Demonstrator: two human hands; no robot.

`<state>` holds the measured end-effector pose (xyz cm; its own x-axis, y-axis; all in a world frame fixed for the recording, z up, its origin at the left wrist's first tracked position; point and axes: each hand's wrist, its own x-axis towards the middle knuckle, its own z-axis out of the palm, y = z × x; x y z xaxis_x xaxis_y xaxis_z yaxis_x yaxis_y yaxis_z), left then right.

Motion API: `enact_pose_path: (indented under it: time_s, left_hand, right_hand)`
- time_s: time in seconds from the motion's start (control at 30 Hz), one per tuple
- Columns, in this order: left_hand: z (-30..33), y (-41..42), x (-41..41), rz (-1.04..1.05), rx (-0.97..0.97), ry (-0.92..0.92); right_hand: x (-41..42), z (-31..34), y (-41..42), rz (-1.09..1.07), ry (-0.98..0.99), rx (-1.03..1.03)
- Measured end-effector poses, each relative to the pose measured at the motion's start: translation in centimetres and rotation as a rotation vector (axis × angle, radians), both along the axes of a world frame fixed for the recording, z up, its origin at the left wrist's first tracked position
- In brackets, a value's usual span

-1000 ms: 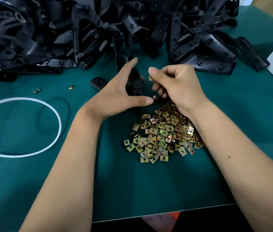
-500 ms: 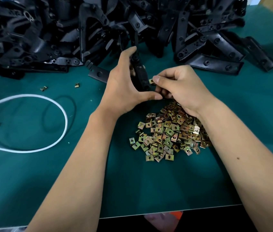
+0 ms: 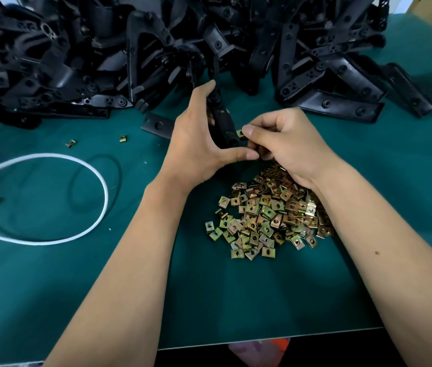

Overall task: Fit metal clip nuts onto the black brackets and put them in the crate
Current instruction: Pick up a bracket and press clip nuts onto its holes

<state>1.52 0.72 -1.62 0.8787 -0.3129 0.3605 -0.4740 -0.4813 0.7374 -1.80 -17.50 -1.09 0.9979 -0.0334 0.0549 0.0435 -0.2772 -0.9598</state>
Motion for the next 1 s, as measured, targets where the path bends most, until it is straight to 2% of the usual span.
enact_pose_path:
  time_s: [0.43, 0.8, 1.0]
  left_hand:
    - [-0.1, -0.2, 0.0, -0.022, 0.02, -0.008]
    - [0.6, -1.1, -0.8, 0.017, 0.097, -0.046]
    - [0.4, -0.6, -0.2, -0.085, 0.083, 0.054]
  right_hand:
    - [0.0, -0.1, -0.3, 0.027, 0.016, 0.057]
    - [0.1, -0.1, -0.5, 0.003, -0.039, -0.044]
    - [0.1, -0.1, -0.5, -0.06, -0.025, -0.039]
